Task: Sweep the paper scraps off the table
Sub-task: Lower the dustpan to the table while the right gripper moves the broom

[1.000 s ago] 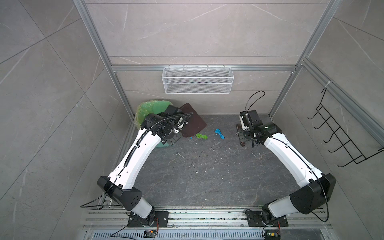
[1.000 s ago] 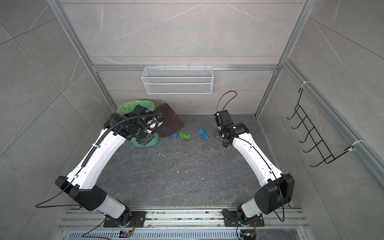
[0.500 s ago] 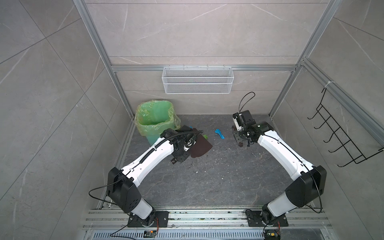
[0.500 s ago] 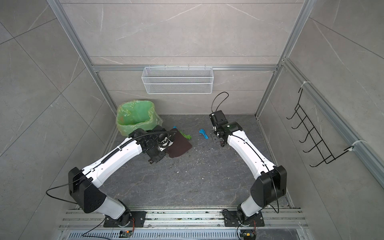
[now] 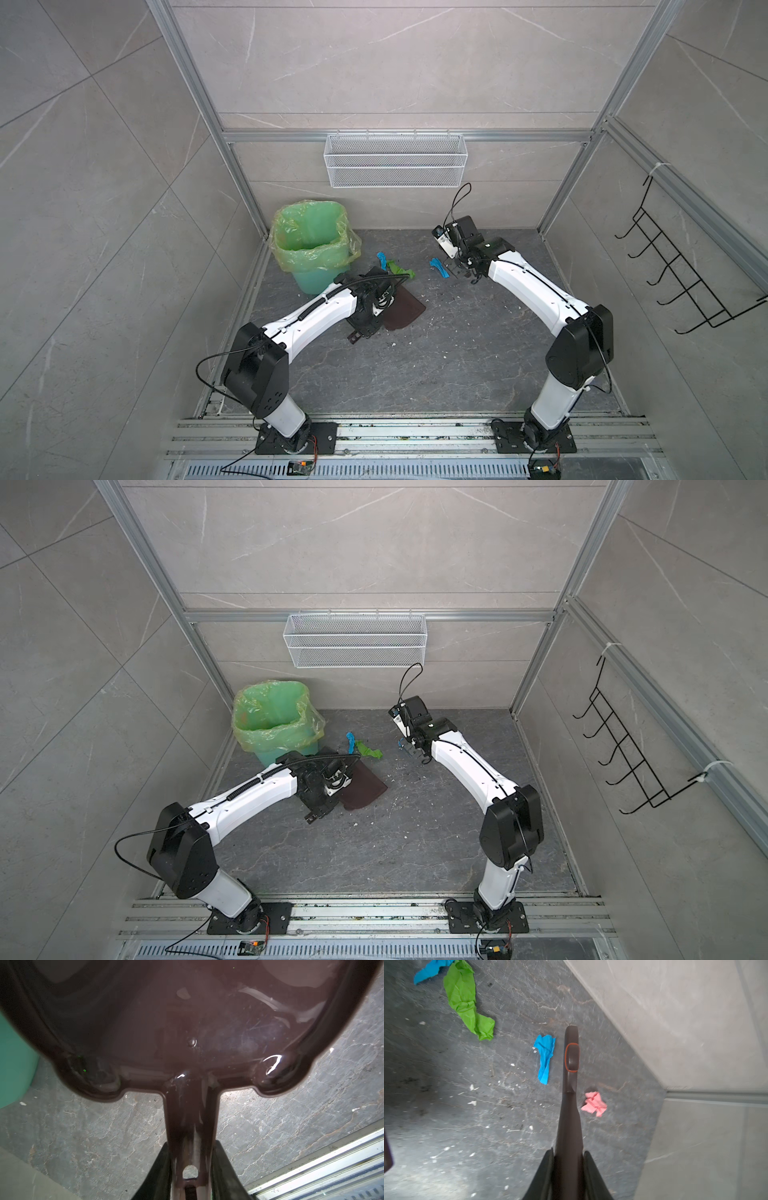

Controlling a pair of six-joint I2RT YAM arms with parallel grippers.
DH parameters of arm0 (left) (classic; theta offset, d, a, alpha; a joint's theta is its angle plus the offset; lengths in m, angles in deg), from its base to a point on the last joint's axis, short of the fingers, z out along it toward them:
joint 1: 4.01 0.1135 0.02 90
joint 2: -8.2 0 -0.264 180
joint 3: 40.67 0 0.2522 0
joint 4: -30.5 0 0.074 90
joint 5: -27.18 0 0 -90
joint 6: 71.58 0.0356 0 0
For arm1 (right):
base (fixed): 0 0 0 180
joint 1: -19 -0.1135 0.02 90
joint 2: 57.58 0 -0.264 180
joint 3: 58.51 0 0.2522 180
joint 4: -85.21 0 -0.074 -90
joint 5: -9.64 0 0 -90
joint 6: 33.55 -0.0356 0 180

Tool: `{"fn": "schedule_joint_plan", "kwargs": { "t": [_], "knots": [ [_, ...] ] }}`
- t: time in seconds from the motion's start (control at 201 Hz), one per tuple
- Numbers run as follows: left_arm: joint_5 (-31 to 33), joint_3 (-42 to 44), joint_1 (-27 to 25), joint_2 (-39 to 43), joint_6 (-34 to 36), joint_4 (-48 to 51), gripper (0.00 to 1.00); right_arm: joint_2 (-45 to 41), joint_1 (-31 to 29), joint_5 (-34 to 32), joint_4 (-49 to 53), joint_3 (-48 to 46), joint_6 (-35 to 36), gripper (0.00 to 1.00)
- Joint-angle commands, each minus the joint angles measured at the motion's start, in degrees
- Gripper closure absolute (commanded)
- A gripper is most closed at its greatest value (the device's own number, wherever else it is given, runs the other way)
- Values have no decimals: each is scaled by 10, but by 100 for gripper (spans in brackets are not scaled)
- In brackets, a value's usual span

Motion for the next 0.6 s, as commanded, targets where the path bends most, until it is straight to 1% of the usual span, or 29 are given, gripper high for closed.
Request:
{"fn": "schedule_joint_plan", "kwargs": {
  "t": [0.0, 0.209, 0.329, 0.593],
  "knots": [
    [-24, 1, -3, -9, -7, -22, 100, 23, -6, -41, -27, 48, 65, 100],
    [-25, 24, -3, -19, -3, -25, 100, 76, -15, -50, -30, 81, 111, 100],
    [-28, 29, -2, -20, 0, -24, 100, 98, -17, -52, -30, 95, 120, 100],
    [-37, 41, -3, -26, 2, -14, 100, 120, -24, -29, -11, 113, 133, 100]
  ]
}}
